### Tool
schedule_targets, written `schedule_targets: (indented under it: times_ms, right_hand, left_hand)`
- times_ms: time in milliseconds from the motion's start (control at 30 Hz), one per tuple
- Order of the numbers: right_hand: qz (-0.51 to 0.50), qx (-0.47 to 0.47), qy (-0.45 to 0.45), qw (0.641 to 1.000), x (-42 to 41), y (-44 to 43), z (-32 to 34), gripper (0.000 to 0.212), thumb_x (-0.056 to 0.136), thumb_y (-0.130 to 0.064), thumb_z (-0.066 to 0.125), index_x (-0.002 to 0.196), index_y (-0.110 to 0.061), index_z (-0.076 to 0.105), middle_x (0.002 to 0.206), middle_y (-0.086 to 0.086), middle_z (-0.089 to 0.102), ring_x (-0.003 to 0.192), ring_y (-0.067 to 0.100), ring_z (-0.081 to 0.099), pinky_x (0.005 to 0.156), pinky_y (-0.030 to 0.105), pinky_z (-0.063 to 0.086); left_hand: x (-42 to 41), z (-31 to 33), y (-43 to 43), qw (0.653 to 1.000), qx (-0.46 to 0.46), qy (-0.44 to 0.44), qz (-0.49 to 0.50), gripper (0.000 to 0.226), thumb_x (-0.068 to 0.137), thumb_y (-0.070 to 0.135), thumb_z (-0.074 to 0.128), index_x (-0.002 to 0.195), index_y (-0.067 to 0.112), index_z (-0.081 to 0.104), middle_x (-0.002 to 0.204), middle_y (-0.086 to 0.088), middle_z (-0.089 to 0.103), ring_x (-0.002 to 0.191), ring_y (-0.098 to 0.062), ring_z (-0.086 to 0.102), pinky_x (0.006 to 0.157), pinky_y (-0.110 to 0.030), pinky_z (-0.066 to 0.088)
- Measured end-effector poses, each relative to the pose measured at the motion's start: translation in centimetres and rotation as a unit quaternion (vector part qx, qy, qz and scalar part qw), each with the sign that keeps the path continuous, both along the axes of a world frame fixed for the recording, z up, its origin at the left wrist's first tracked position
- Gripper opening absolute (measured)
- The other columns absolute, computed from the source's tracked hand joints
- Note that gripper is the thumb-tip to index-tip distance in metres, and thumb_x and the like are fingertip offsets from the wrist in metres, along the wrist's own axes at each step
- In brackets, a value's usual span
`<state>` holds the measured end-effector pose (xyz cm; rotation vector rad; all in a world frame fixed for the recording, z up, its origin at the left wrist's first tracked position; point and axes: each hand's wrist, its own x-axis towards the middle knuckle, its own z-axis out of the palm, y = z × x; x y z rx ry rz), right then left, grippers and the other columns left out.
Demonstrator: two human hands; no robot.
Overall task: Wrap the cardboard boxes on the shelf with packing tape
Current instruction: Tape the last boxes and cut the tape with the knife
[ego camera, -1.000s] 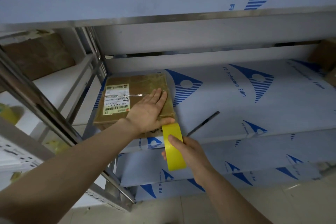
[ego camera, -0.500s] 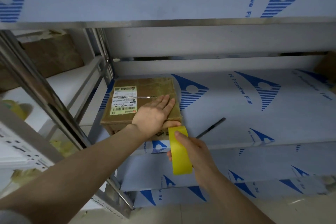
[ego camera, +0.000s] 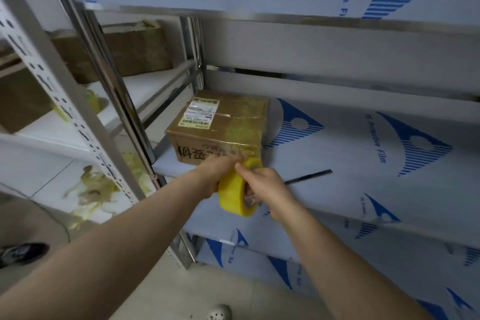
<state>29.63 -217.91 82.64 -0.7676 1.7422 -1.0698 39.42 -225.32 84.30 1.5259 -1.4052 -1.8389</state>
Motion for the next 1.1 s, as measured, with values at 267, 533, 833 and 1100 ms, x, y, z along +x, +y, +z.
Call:
schedule_targets:
  times_ms: [267, 533, 833, 1100]
  right_hand:
    - [0.209, 0.064, 0.396, 0.892, -11.8, 2.1, -3.8, 0.047, 0.101, -0.013, 0.041, 0.146, -0.006, 0.034, 0.151, 0.011, 0.036, 0.137, 0.026, 0.035, 0.110, 0.028, 0.023]
    - [0.190, 0.096, 0.560, 0.801, -16.2, 4.2, -6.3, 0.027, 0.102, -0.020, 0.038, 0.121, -0.010, 0.055, 0.116, 0.011, 0.049, 0.096, 0.027, 0.054, 0.077, 0.030, 0.043]
    - [0.232, -0.134, 0.419, 0.868, -7.7, -4.6, 3.4, 0.047, 0.089, -0.037, 0.063, 0.130, -0.016, 0.057, 0.140, 0.000, 0.048, 0.124, 0.021, 0.048, 0.098, 0.033, 0.041]
    - [0.264, -0.102, 0.452, 0.846, -7.4, -6.2, 2.1, 0.039, 0.092, -0.045, 0.057, 0.128, -0.031, 0.059, 0.149, -0.021, 0.035, 0.130, 0.017, 0.046, 0.095, 0.037, 0.047]
  left_hand:
    - [-2.2, 1.9, 2.0, 0.996, -0.012, -0.021, 0.081, 0.057, 0.085, 0.026, 0.069, 0.133, 0.009, 0.044, 0.112, -0.013, 0.055, 0.094, -0.032, 0.056, 0.081, -0.039, 0.046]
    - [-2.8, 2.0, 2.0, 0.996, -0.001, -0.015, 0.084, 0.058, 0.082, 0.032, 0.072, 0.130, 0.012, 0.047, 0.114, -0.013, 0.059, 0.101, -0.035, 0.060, 0.093, -0.049, 0.048]
    - [-3.3, 1.6, 2.0, 0.997, 0.011, -0.009, 0.071, 0.033, 0.092, 0.030, 0.059, 0.116, 0.007, 0.052, 0.103, -0.015, 0.060, 0.090, -0.030, 0.059, 0.083, -0.038, 0.049]
    - [-3.1, 0.3, 1.9, 0.993, -0.001, -0.024, 0.115, 0.037, 0.093, 0.032, 0.058, 0.121, 0.008, 0.049, 0.100, -0.011, 0.060, 0.087, -0.027, 0.059, 0.083, -0.036, 0.047]
